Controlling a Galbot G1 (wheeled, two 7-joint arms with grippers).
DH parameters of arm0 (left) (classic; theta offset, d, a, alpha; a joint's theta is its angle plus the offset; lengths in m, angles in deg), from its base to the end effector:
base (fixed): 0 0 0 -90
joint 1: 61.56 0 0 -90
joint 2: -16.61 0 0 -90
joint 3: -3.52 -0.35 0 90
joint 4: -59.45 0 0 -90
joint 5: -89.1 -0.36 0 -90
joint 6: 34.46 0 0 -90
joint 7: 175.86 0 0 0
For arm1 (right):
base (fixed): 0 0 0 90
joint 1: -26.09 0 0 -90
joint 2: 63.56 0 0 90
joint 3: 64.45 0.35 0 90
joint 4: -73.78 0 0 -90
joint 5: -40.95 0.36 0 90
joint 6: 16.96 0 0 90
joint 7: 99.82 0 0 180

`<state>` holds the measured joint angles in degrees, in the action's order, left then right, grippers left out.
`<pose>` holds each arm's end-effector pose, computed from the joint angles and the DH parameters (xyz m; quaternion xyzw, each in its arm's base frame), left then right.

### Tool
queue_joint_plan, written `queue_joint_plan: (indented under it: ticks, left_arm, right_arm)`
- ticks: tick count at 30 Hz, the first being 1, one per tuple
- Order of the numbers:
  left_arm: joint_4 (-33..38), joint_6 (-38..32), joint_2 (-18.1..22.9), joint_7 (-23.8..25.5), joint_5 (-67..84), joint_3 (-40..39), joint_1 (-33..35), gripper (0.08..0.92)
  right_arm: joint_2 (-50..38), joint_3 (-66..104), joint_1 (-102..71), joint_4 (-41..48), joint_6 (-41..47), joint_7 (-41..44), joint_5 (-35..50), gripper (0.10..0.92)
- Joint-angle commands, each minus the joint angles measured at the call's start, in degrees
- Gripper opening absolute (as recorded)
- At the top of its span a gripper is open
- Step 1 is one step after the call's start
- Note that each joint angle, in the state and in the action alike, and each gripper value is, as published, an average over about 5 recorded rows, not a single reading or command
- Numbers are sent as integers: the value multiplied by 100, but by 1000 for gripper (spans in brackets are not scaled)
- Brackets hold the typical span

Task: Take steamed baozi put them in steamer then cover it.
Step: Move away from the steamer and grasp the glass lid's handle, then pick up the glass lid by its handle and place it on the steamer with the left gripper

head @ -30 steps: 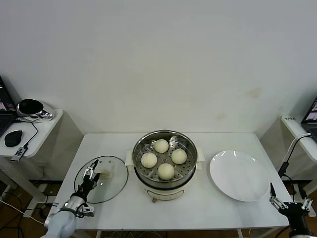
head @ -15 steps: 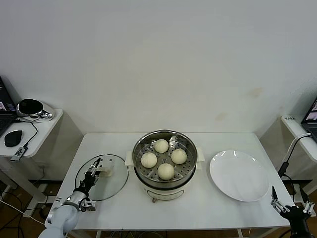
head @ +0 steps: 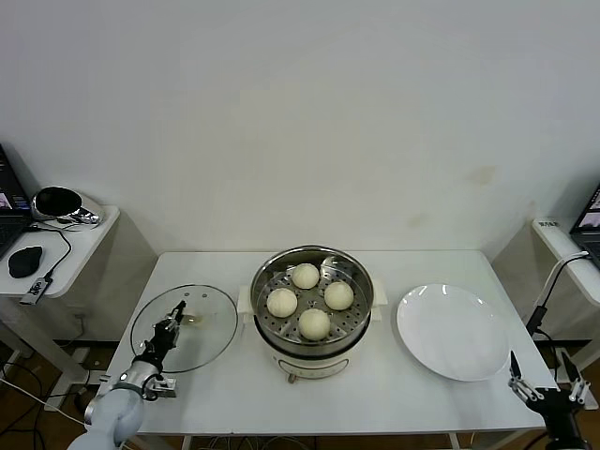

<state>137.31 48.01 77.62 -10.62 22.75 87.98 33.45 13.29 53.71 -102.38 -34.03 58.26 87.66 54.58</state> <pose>0.3150 0.1766 -0.4179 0.0725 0.6817 0.7276 0.0236 0.1142 -0.2121 -0.3421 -0.0986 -0.9880 0.1191 0.0071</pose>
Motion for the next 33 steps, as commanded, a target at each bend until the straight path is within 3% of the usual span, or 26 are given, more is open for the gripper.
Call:
queue_joint_plan:
  ticks: [1, 6, 12, 16, 21, 26, 33]
  left_arm:
    - [1946, 1239, -287, 122, 765, 486, 953, 128]
    - [3387, 2193, -587, 788, 1296, 775, 1565, 125]
    - [4594, 3054, -999, 1237, 2224, 517, 1655, 125]
    - [4918, 3466, -1236, 1238, 2401, -277, 1252, 125]
    - [4775, 3959, -1359, 1331, 2262, -1612, 200, 125]
    - [4525, 4527, -941, 1790, 1462, -2686, -630, 125]
    - [3878, 4941, 319, 2740, -404, -3353, -1283, 125]
  right_arm:
    - [-45, -74, 0, 3, -29, 8, -18, 823]
    - [-79, -192, -17, -46, -38, 19, -40, 823]
    - [1, -431, -15, -35, -195, -31, -523, 823]
    - [118, -530, 42, -18, -307, -118, -966, 823]
    - [392, -615, 64, -105, -355, -223, -1574, 823]
    - [765, -607, 141, -118, -398, -330, -1859, 823]
    - [852, -626, 232, 1, -442, -414, -2001, 823]
